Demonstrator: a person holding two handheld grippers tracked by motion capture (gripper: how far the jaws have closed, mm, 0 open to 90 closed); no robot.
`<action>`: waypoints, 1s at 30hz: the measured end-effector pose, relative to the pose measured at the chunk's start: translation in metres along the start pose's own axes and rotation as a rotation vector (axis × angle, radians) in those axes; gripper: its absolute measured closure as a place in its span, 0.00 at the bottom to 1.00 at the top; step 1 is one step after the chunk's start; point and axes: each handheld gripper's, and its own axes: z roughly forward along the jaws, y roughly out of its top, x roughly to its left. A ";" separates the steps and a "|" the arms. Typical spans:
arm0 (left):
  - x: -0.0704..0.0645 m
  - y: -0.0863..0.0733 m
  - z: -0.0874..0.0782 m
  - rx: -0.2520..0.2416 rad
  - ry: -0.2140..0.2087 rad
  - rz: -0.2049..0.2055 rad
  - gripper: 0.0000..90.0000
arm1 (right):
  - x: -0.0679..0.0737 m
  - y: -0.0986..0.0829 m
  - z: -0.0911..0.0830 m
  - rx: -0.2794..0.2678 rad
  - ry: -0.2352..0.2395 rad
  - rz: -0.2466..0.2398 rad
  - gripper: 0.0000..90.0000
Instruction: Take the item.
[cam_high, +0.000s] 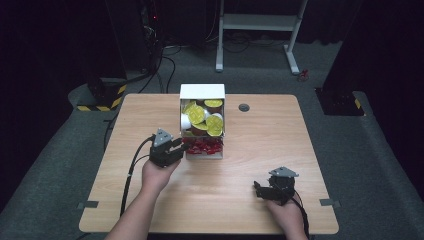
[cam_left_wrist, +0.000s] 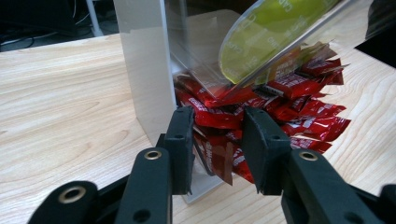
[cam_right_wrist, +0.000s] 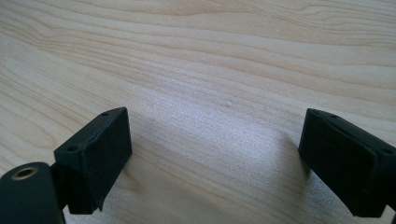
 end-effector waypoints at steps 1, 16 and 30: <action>0.001 0.000 0.000 -0.001 -0.007 -0.011 0.73 | 0.000 0.000 0.000 0.000 0.000 0.000 0.10; 0.000 -0.003 -0.002 -0.016 -0.013 -0.021 0.77 | 0.000 0.000 0.000 0.000 0.000 0.000 0.10; -0.011 -0.007 -0.014 -0.024 0.011 0.057 0.77 | 0.000 0.000 0.000 0.000 0.000 0.000 0.10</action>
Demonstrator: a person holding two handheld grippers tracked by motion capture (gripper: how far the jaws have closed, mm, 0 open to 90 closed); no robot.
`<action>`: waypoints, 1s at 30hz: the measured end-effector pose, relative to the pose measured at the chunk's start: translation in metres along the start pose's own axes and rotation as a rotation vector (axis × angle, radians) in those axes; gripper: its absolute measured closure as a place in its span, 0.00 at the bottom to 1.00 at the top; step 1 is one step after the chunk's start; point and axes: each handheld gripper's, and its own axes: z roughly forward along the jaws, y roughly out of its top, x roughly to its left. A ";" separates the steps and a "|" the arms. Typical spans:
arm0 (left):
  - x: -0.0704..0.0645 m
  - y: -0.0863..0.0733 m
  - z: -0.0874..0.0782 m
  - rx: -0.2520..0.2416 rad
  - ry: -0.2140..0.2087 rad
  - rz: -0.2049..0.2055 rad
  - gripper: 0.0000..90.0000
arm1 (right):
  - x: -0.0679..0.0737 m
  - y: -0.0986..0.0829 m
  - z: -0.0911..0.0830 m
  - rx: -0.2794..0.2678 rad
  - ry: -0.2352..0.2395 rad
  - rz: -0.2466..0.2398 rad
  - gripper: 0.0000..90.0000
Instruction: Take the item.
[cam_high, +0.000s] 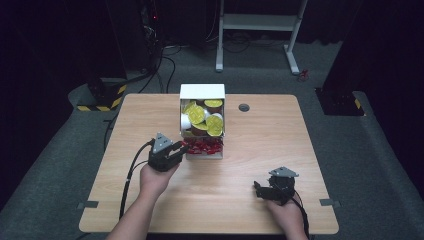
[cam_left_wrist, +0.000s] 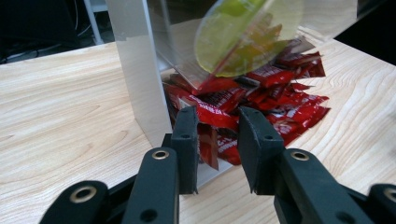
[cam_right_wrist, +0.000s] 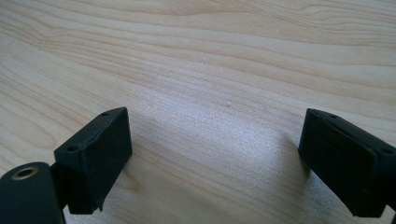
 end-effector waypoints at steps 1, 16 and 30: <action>0.000 0.000 0.000 0.000 0.000 0.000 0.77 | 0.000 0.000 0.000 0.000 0.000 0.000 0.10; -0.010 -0.011 -0.015 -0.047 0.042 0.060 0.60 | 0.000 0.000 0.000 -0.001 -0.001 -0.003 0.10; -0.014 -0.004 0.005 -0.027 0.103 0.117 0.56 | 0.000 0.000 0.000 -0.001 -0.001 -0.003 0.10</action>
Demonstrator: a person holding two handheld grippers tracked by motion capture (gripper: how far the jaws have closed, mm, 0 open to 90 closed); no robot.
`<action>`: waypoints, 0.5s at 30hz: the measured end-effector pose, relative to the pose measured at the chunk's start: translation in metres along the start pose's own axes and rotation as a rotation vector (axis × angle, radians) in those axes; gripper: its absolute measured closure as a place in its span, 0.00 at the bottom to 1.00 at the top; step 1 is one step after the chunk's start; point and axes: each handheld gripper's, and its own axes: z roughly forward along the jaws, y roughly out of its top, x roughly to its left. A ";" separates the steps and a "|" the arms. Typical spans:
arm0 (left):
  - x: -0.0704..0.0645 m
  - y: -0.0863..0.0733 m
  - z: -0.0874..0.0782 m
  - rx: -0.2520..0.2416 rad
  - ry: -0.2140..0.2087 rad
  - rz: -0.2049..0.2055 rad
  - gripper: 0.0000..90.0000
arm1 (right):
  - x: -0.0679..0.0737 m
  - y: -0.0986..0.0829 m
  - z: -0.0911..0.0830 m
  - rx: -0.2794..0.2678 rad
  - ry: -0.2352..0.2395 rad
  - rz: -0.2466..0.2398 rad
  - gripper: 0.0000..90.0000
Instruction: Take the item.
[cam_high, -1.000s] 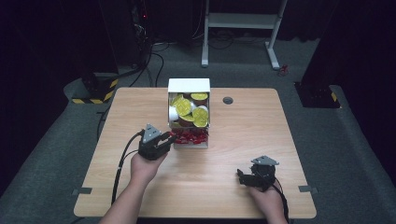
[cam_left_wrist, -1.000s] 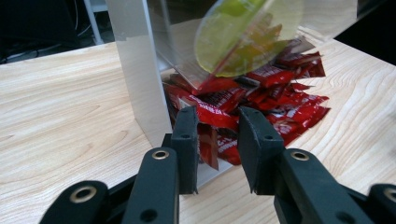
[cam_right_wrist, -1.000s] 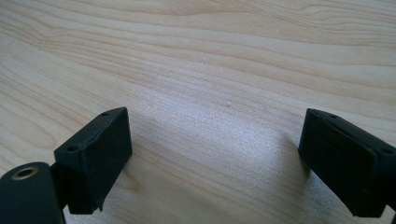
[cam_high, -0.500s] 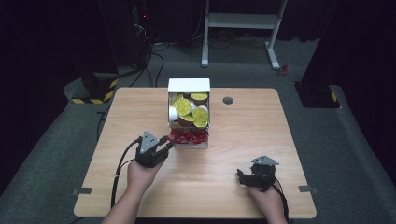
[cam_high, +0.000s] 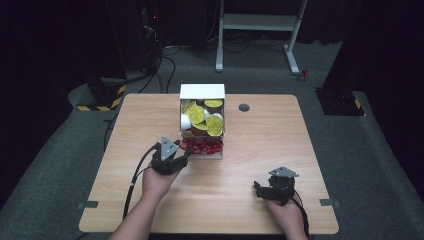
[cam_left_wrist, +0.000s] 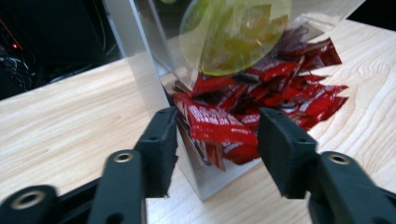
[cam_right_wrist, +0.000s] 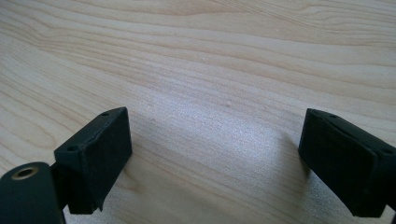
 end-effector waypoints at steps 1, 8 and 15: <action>0.000 0.000 0.000 0.000 0.000 0.000 0.59 | 0.000 0.000 0.000 0.000 0.000 0.000 0.10; 0.001 0.001 -0.002 -0.012 0.003 -0.003 0.70 | 0.000 0.000 0.000 0.000 0.000 0.000 0.10; 0.000 0.000 -0.006 -0.013 -0.001 0.003 0.73 | 0.000 0.000 0.000 0.000 0.000 0.000 0.10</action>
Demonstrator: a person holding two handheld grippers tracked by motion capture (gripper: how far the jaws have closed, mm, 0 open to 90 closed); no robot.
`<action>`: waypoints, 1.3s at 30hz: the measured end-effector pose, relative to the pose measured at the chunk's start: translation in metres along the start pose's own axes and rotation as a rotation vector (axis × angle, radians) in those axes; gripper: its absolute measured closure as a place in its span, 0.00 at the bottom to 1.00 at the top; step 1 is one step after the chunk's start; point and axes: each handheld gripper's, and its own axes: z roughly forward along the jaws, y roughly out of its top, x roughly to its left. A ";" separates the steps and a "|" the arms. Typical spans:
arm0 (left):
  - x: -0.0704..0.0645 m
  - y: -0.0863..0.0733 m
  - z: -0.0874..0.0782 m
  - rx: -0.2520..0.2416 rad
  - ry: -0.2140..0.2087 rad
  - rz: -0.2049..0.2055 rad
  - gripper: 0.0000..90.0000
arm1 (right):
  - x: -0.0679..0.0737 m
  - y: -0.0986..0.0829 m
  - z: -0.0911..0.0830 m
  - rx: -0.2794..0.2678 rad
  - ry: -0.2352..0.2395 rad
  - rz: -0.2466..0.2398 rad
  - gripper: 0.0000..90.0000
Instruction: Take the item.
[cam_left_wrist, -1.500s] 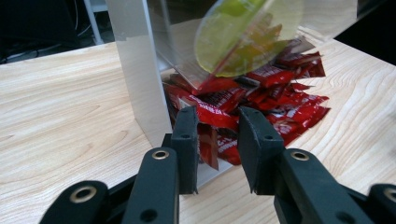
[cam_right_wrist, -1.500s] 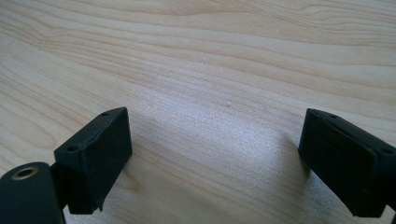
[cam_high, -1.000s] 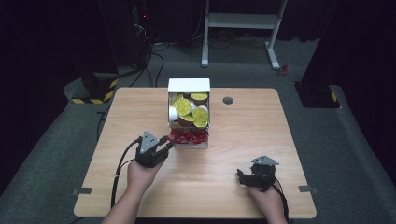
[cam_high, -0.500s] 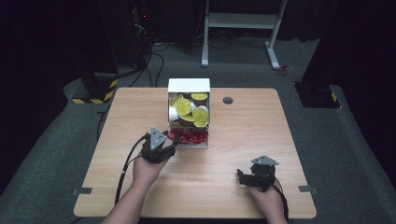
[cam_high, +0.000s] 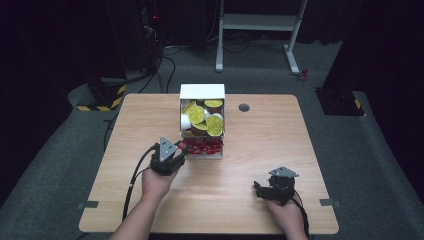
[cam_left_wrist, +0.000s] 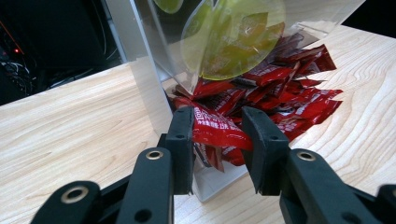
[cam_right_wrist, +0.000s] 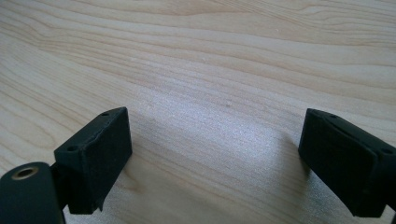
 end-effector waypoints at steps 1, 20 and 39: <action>-0.001 -0.001 -0.002 -0.006 -0.001 0.000 0.73 | 0.000 0.000 0.000 0.000 0.000 0.000 0.10; -0.004 -0.013 -0.025 -0.051 -0.023 -0.027 0.73 | 0.000 0.000 0.000 0.000 0.000 0.005 0.10; 0.001 -0.026 -0.052 -0.109 -0.063 -0.068 0.74 | 0.001 0.000 0.000 0.001 -0.006 0.016 0.12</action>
